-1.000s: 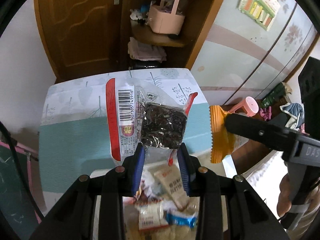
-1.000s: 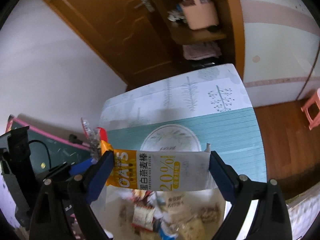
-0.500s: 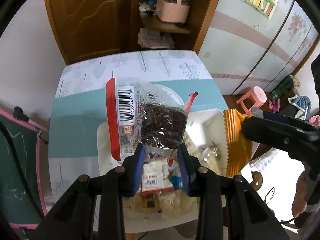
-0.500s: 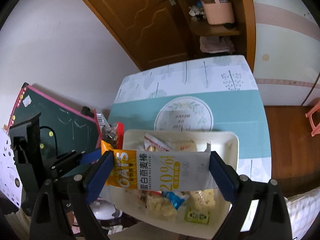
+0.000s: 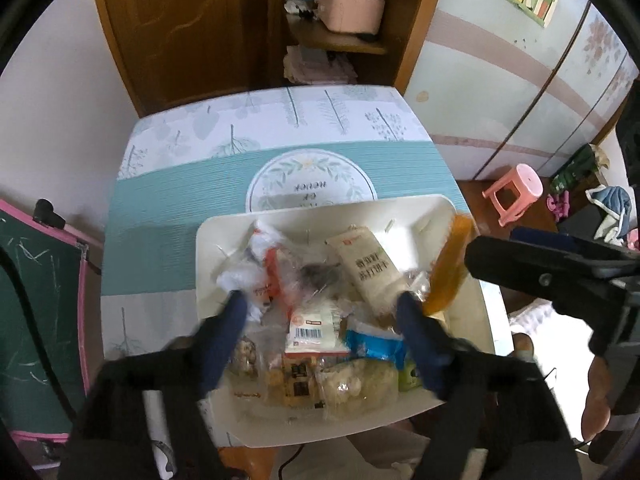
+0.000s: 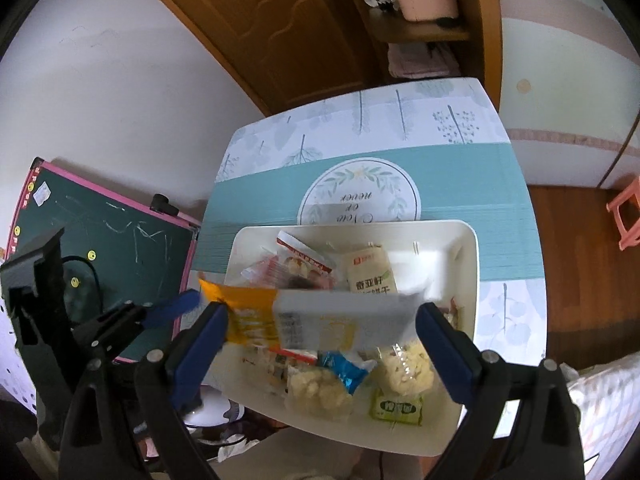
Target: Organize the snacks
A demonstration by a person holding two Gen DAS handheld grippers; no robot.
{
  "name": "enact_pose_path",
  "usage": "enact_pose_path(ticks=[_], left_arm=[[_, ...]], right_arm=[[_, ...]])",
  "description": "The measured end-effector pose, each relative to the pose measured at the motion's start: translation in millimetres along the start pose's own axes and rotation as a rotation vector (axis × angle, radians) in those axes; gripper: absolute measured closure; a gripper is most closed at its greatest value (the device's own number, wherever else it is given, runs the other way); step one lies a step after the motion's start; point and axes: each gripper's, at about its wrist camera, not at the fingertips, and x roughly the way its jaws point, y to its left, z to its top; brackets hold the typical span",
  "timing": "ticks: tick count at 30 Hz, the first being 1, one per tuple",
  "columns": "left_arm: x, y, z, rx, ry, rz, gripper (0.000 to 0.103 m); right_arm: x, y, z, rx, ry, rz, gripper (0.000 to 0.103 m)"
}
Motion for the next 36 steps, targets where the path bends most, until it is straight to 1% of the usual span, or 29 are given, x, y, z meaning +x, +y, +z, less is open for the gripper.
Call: enact_pose_path(ticks=[4, 8, 19, 27, 31, 36], left_arm=[[-2.1, -0.2, 0.4, 0.007, -0.003, 0.008, 0.019], [-2.8, 1.5, -1.4, -0.009, 0.008, 0.002, 0.019], [-9.3, 1.3, -7.4, -0.012, -0.001, -0.003, 0.019], [-6.9, -0.6, -13.7, -0.015, 0.018, 0.005, 0.018], [-5.4, -0.9, -18.3, -0.018, 0.028, 0.013, 0.018], [-8.5, -3.6, -20.7, -0.004, 0.021, 0.055, 0.018]], right_arm=[[-2.6, -0.9, -2.0, 0.007, -0.016, -0.011, 0.007], [-7.3, 3.2, -5.0, -0.01, -0.037, -0.021, 0.007], [-19.8, 11.4, -16.1, -0.044, -0.089, -0.038, 0.007], [-21.7, 9.0, -24.3, -0.041, -0.098, -0.053, 0.007], [-21.9, 4.9, -30.6, -0.031, -0.104, -0.063, 0.007], [-20.9, 1.4, -38.2, -0.025, -0.104, -0.079, 0.007]])
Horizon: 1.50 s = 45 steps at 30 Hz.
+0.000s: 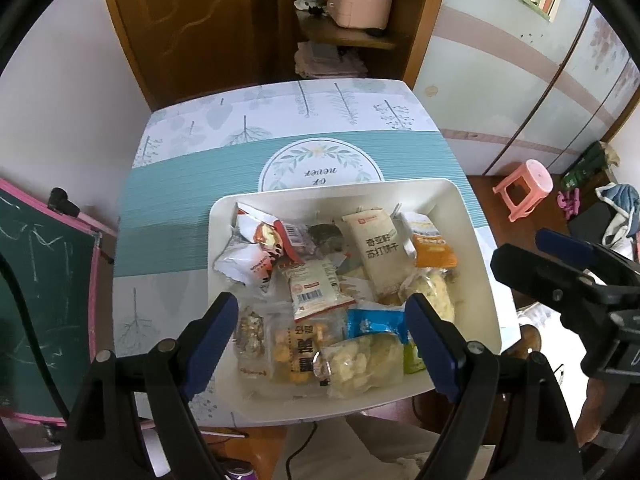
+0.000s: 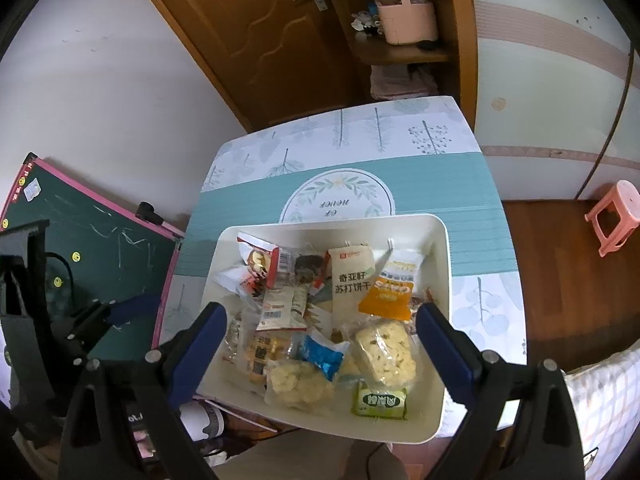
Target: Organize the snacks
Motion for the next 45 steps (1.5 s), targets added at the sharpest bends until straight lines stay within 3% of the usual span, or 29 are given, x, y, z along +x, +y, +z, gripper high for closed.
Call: enact_pose_path(ticks=[11, 27, 45], left_arm=[[-21.2, 1.8, 3.6, -0.022, -0.065, 0.067, 0.013], [-64.8, 4.4, 6.3, -0.098, -0.187, 0.058, 0.01], [-70.2, 10.4, 5.6, -0.12, -0.203, 0.077, 0.009]], right_arm=[[-18.8, 7.0, -1.4, -0.022, -0.066, -0.03, 0.007], [-67.9, 28.0, 0.6, -0.071, -0.238, -0.09, 0.007], [-63.4, 30.1, -0.7, -0.069, -0.205, -0.097, 0.007]])
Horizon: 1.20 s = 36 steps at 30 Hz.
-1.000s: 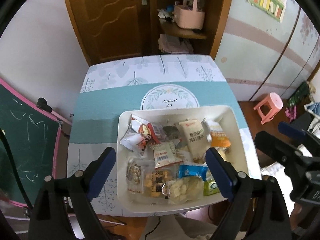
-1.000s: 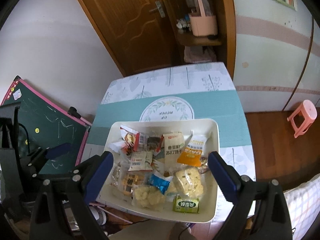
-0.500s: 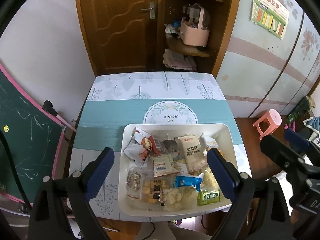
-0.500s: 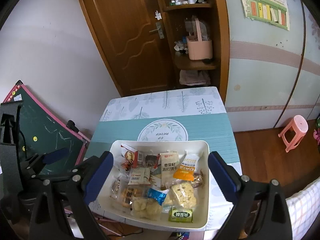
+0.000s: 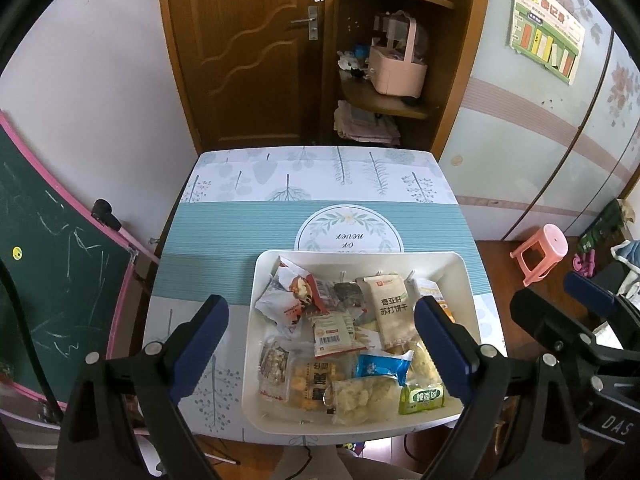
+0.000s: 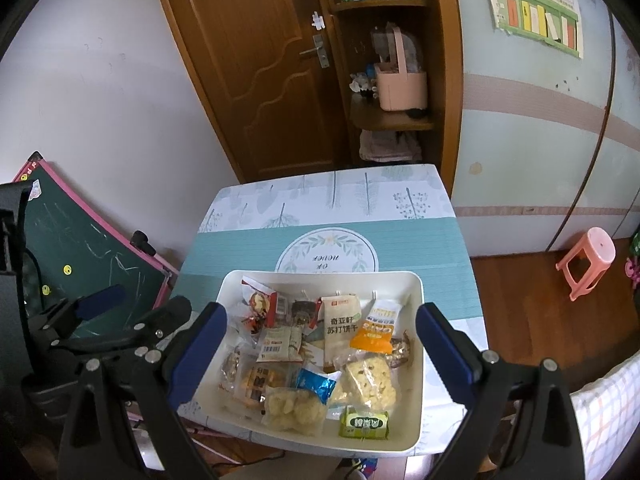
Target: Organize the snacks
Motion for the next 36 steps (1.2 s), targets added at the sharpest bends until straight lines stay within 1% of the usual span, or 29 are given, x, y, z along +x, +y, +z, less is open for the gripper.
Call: enact_pose_path(ticks=[36], left_arm=[[2.7, -3.0, -1.2, 0.006, 0.007, -0.004, 0.009]], right_arm=[[-2.8, -8.0, 0.7, 0.0, -0.003, -0.012, 0.007]])
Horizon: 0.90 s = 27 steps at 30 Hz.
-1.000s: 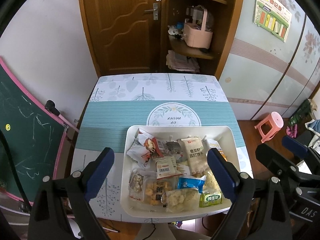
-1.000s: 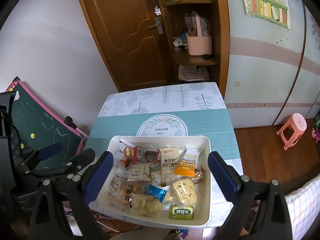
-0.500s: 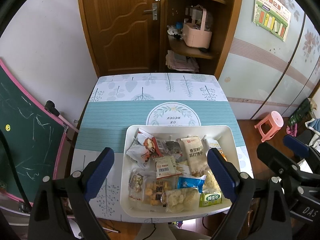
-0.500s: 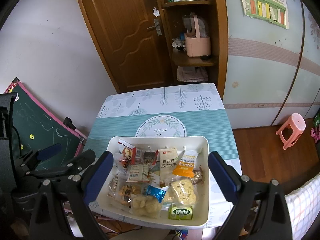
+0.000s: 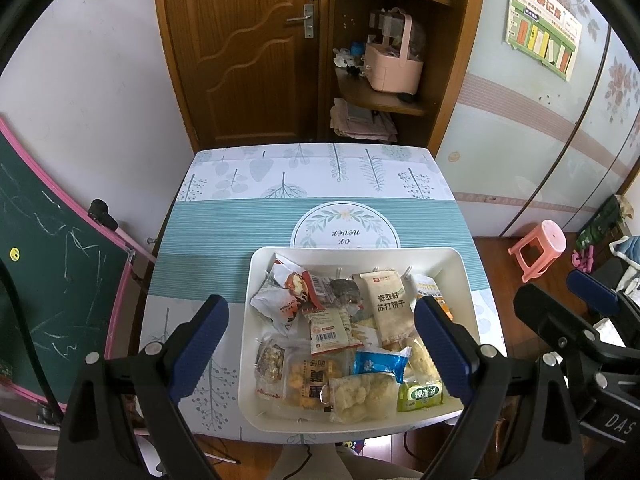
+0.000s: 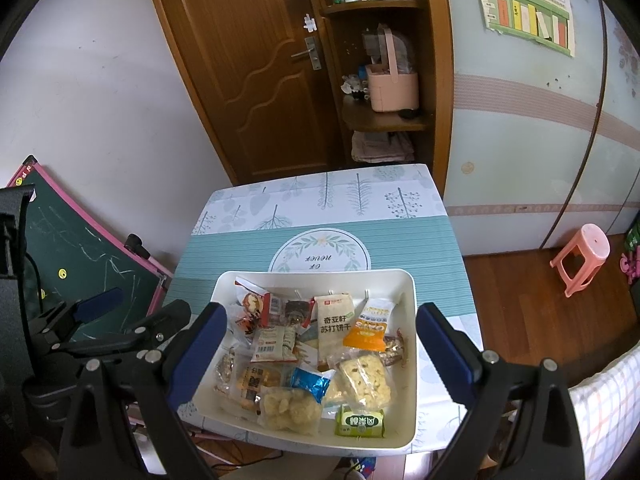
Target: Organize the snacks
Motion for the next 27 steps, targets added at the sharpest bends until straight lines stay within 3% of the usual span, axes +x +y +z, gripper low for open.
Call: enact_pose_path(ticks=[27], left_arm=[[4.0, -0.1, -5.3, 0.006, 0.007, -0.007, 0.009]], right_arm=[[-0.5, 0.3, -1.2, -0.001, 0.0, -0.001, 0.007]])
